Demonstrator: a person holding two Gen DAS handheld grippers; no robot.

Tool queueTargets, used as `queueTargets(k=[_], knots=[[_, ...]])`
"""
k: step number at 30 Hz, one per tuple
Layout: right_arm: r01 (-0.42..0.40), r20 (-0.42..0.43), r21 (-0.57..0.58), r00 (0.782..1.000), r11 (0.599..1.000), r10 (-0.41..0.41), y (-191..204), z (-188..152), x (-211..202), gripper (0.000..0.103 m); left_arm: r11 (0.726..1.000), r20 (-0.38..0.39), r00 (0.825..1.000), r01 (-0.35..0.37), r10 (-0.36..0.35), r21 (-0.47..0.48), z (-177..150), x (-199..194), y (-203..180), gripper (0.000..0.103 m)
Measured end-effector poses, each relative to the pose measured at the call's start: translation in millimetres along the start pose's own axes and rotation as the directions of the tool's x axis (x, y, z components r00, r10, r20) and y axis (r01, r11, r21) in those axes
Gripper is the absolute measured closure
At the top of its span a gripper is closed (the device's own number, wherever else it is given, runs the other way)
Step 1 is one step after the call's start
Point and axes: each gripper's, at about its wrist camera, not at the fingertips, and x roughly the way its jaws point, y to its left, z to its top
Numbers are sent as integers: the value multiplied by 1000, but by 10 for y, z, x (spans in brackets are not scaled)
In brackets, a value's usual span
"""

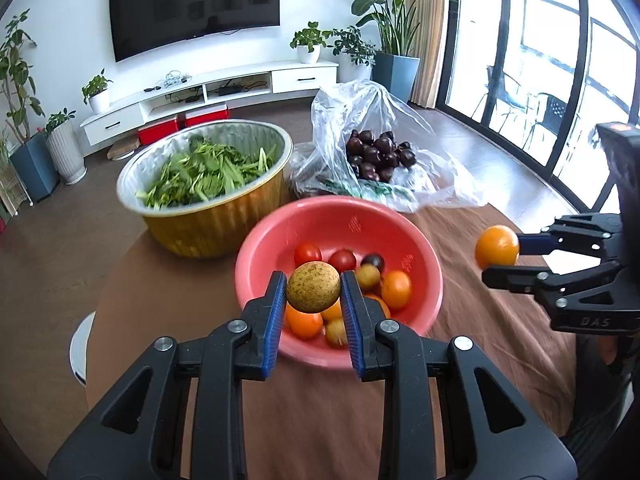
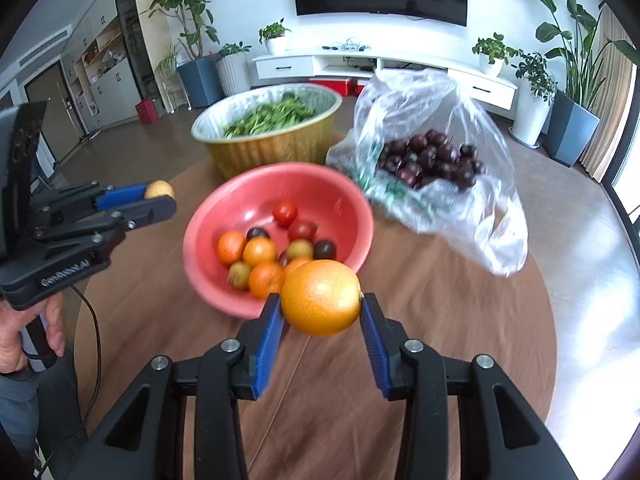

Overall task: Organize fruits
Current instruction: 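Carry the orange and pear over the red bowl and open both tools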

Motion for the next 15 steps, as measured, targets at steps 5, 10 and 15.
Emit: queueTargets(k=[5, 10, 15], knots=[[-13, 18, -35, 1000, 999, 13, 31, 263, 143, 61, 999, -37, 999, 26, -25, 27, 196, 388, 31, 77], [-9, -18, -79, 1000, 997, 7, 141, 389, 490, 61, 998, -79, 995, 59, -56, 37, 222, 823, 48, 77], [-1, -61, -96, 998, 995, -5, 172, 423, 810, 61, 996, -90, 993, 79, -76, 34, 165, 1130, 79, 77]])
